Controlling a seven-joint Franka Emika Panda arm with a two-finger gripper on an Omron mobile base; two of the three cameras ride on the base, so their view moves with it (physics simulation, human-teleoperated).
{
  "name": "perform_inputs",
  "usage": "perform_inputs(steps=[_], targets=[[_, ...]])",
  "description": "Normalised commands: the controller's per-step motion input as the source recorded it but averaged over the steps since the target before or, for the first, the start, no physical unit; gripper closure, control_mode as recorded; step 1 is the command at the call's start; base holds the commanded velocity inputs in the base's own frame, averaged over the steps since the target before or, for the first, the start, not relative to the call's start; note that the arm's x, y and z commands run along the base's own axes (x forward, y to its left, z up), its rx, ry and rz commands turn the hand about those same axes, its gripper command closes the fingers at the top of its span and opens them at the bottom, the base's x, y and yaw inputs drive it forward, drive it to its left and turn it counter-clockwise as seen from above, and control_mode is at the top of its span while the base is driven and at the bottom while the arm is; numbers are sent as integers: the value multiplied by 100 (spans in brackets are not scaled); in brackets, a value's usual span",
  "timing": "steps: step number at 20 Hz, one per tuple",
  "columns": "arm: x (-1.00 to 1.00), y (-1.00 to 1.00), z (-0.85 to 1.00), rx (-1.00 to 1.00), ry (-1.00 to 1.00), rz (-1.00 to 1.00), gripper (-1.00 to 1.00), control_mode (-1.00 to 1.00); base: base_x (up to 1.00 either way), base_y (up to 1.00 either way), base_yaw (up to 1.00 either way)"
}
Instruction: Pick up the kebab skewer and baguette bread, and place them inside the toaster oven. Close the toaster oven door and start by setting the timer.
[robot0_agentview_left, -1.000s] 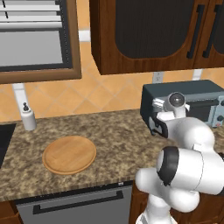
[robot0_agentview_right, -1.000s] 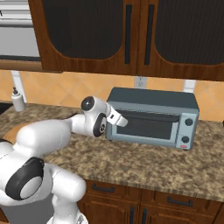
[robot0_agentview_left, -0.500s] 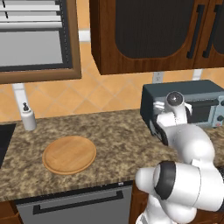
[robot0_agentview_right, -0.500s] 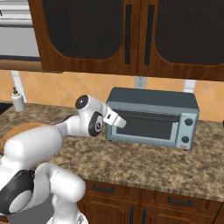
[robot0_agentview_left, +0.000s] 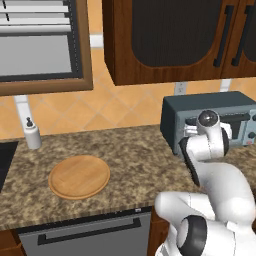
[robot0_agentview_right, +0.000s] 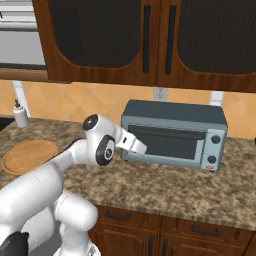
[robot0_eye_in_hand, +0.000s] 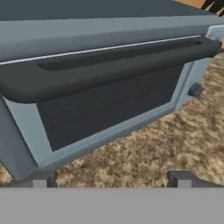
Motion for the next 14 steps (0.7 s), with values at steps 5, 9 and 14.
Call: perform_inputs(steps=[5, 9, 14], targets=[[-70, -73, 3, -4, 11, 17, -100, -100, 0, 0, 0], [-35, -71, 22, -1, 11, 16, -100, -100, 0, 0, 0], [-11, -60, 14, 0, 6, 13, -100, -100, 0, 0, 0]])
